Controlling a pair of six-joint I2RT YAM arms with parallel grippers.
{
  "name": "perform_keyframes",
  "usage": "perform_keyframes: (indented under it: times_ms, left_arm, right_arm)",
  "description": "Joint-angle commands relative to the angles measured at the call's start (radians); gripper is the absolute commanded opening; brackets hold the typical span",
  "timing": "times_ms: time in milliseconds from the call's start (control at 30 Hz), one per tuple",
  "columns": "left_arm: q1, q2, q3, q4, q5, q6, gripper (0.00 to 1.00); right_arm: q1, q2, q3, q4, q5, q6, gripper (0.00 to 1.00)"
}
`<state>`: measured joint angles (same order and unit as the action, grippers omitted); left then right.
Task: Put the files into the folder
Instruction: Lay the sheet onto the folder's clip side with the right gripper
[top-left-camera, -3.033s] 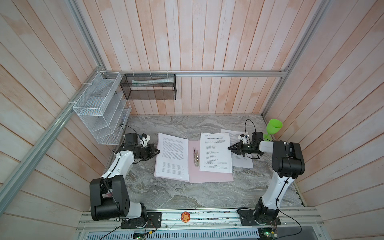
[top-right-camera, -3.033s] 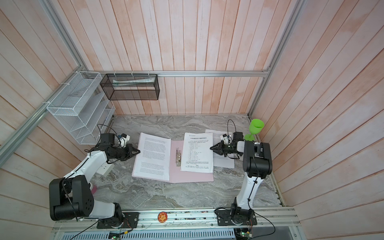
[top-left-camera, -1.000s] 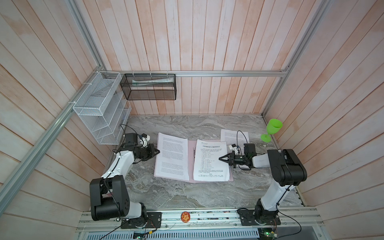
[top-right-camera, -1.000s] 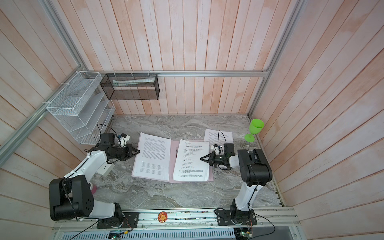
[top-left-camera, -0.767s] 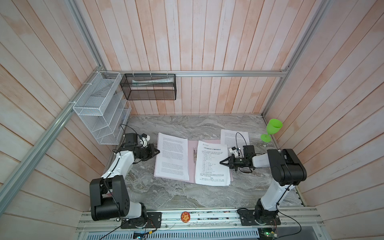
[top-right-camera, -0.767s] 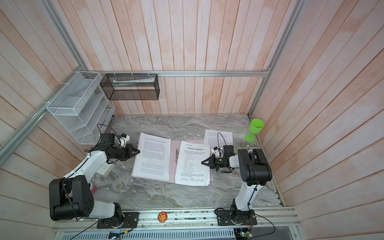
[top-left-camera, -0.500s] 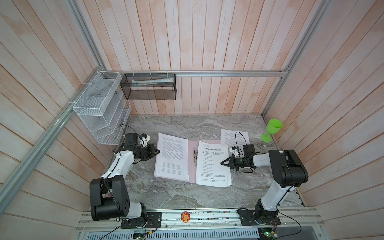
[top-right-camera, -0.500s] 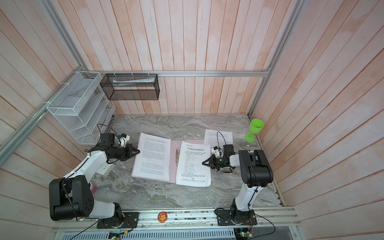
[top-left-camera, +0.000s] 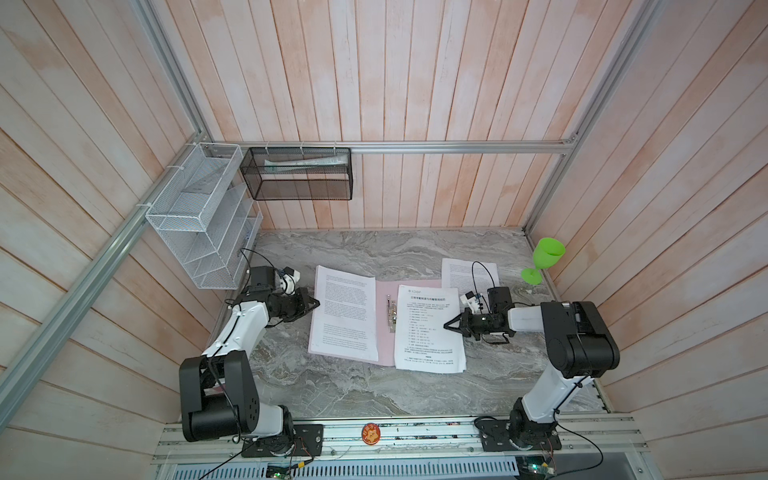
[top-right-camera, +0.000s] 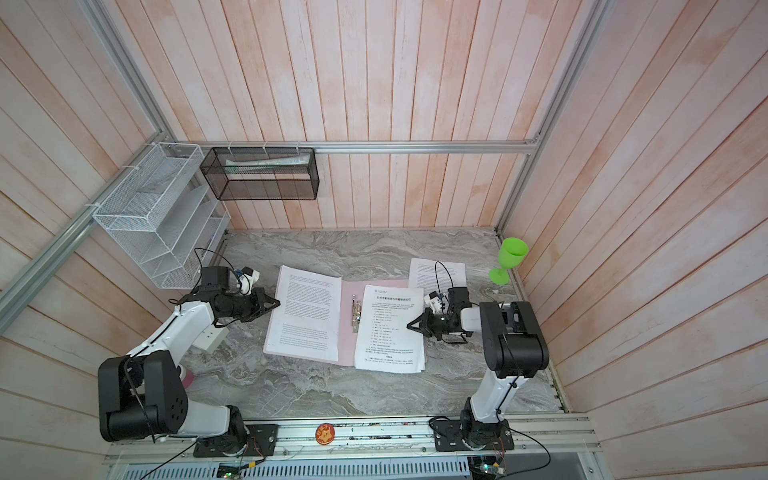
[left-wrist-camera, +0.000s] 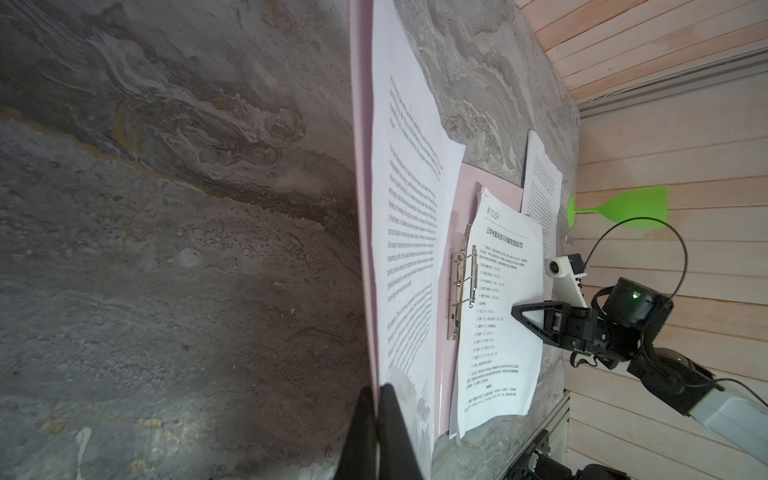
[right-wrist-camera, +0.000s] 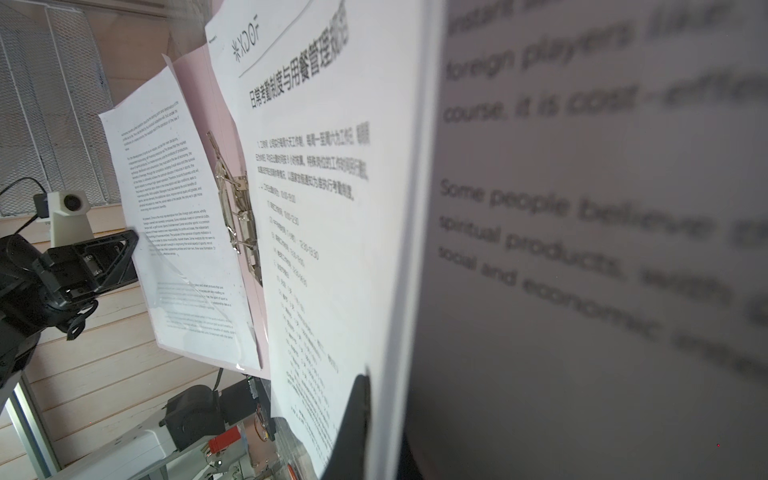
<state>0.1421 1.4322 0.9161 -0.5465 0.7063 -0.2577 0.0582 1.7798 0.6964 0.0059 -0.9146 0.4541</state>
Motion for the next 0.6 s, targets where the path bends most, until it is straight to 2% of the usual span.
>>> perform_keyframes:
  times_ms: [0, 133, 333, 567]
  left_arm:
    - [-0.001, -0.018, -0.01, -0.007, -0.008, 0.015, 0.0]
    - [-0.001, -0.02, -0.009, -0.006, -0.01, 0.017, 0.0]
    - [-0.001, -0.02, -0.006, -0.008, -0.011, 0.019, 0.0]
    - [-0.001, -0.016, -0.003, -0.01, -0.007, 0.021, 0.0]
  right_arm:
    - [-0.001, 0.042, 0.048, -0.008, 0.01, -0.023, 0.0]
    - [0.004, 0.065, 0.106, -0.043, -0.007, -0.049, 0.0]
    - [0.051, 0.095, 0.234, -0.256, 0.029, -0.228, 0.0]
    - [0.058, 0.099, 0.255, -0.271, 0.024, -0.25, 0.0]
